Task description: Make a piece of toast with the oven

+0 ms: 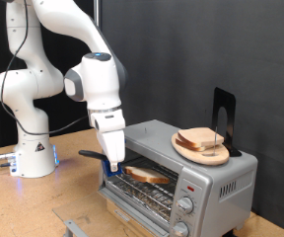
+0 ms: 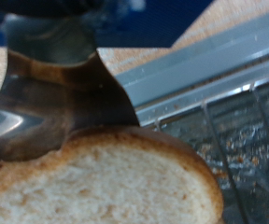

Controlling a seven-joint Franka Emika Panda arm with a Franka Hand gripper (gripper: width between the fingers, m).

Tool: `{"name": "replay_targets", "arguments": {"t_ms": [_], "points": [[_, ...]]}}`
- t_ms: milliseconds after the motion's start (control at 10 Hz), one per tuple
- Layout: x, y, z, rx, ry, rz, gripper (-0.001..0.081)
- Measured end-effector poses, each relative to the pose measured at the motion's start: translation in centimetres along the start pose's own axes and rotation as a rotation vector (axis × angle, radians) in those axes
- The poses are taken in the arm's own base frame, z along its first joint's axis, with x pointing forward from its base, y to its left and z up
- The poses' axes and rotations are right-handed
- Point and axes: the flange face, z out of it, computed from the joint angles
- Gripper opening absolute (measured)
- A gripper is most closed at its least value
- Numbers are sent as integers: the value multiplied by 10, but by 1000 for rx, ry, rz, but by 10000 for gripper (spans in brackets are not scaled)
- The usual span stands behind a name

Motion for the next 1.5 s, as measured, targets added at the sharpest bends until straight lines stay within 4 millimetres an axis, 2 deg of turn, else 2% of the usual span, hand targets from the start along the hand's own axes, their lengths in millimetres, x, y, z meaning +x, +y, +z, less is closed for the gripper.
{"name": "replay_targets", "arguments": {"t_ms": [400, 700, 1200, 1500], "points": [[-8, -2, -14, -17, 8, -33, 472], [-17, 3, -20, -22, -23, -1, 472], [-40, 24, -12, -58, -104, 123, 472], [-44, 32, -12, -53, -102, 149, 472]]}}
